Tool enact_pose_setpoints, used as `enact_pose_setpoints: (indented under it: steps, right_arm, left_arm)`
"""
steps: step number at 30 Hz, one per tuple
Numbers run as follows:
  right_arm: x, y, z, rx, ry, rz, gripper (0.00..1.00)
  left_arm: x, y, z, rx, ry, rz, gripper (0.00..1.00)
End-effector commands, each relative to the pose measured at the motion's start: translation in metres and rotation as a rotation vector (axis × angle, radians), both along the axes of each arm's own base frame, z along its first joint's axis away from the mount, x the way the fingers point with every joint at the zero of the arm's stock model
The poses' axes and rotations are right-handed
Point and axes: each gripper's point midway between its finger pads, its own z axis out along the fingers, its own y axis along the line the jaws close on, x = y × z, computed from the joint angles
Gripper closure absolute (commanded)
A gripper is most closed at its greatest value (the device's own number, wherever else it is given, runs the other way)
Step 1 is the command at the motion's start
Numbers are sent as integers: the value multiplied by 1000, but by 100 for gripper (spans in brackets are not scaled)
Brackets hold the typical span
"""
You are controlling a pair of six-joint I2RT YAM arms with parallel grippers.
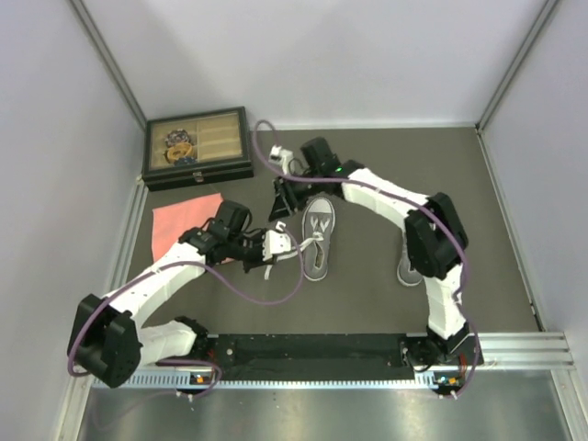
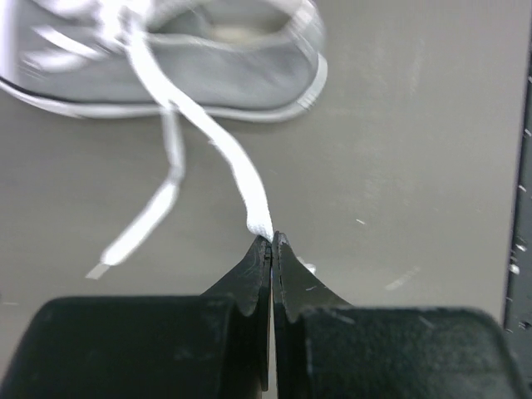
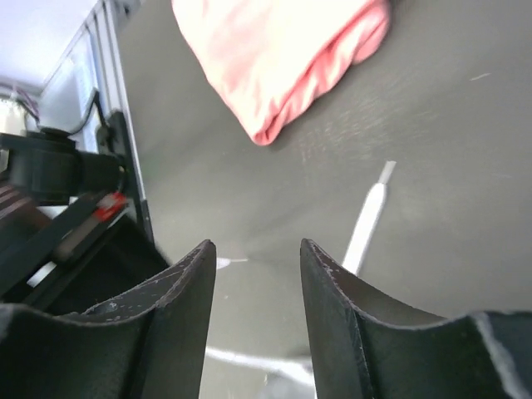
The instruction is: Tie the shoes
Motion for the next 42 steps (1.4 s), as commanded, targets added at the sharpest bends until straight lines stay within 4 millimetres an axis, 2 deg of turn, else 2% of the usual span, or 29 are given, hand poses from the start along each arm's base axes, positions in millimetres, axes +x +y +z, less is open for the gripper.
enact_pose_setpoints:
  steps: [1,2,4,5,6,7,9,10,11,12,13,15,16,18,21,25,26,28,31,32,33,34,35,36,37,38,39,41,42]
  right_arm:
    - [21,-39,86,93,-135,-37,54]
    - [25,-54,97,100,-150,-56,54]
    - [25,-75,94,81,-137,-79,54]
    - [28,-90,103,88,-155,-106,54]
    - [27,-99,103,85,-160,-113,54]
    - [20,-109,92,61,-120,-125,54]
    - [17,-129,95,49,-167,-133,54]
    - [9,-137,82,23,-135,-137,54]
    - [6,-143,79,13,-133,-143,55]
    - [2,-151,81,11,-155,-148,55]
    - [-6,-156,68,-11,-131,-151,55]
    - [-13,-163,64,-26,-130,-157,56]
    - [-19,-166,56,-38,-107,-156,57]
    - [-26,-170,47,-53,-83,-160,59]
    - [-30,-175,42,-58,-65,-176,62]
    - [-26,-191,45,-46,-39,-221,64]
    - [-26,-193,44,-48,-32,-225,64]
    - [-26,-199,40,-58,-17,-235,64]
    - [-27,-202,36,-69,-4,-231,64]
    - [-26,-202,35,-71,-2,-231,64]
    - [-26,-203,35,-71,3,-232,64]
    - [-25,-203,34,-72,4,-231,64]
    - [-25,-203,34,-72,4,-231,64]
    - [-24,-203,34,-73,3,-231,64]
    - [-24,-203,34,-74,-1,-227,64]
    - [-24,-203,35,-74,-4,-225,64]
    - [-24,-203,35,-75,-7,-223,64]
    - [-22,-203,36,-74,-24,-216,64]
    - [-19,-203,36,-74,-30,-213,64]
  left_arm:
    - [28,-15,32,-37,-58,29,100]
    - [43,-18,38,-36,-82,63,100]
    - [56,-20,41,-27,-104,76,100]
    - [68,-23,41,-9,-115,82,100]
    - [76,-24,42,-2,-131,87,100]
    - [87,-28,50,-4,-163,89,100]
    - [107,-27,40,43,-187,111,100]
    - [118,-30,47,52,-227,95,100]
    - [125,-30,35,81,-218,88,100]
    - [133,-30,33,101,-233,89,100]
    - [143,-32,29,116,-243,78,99]
    - [152,-34,25,123,-250,61,98]
    - [162,-35,20,131,-266,50,98]
    - [167,-38,15,127,-285,-6,97]
    - [181,-42,5,102,-290,-11,97]
    - [202,-41,-10,67,-275,26,96]
    - [209,-43,-9,48,-294,34,95]
    - [213,-43,-18,41,-290,37,94]
    - [219,-45,-32,50,-281,35,85]
    - [218,-43,-38,64,-262,36,80]
    - [221,-41,-43,83,-237,50,66]
    - [222,-37,-46,106,-214,58,61]
    - [220,-36,-45,107,-193,47,51]
    - [215,-22,-41,114,-139,42,42]
    - [211,-17,-36,97,-120,32,39]
    - [205,-15,-28,55,-95,17,38]
    - [201,0,-18,45,-87,28,38]
    - [190,10,-7,24,-100,-21,39]
    - [177,22,-3,39,-78,-25,41]
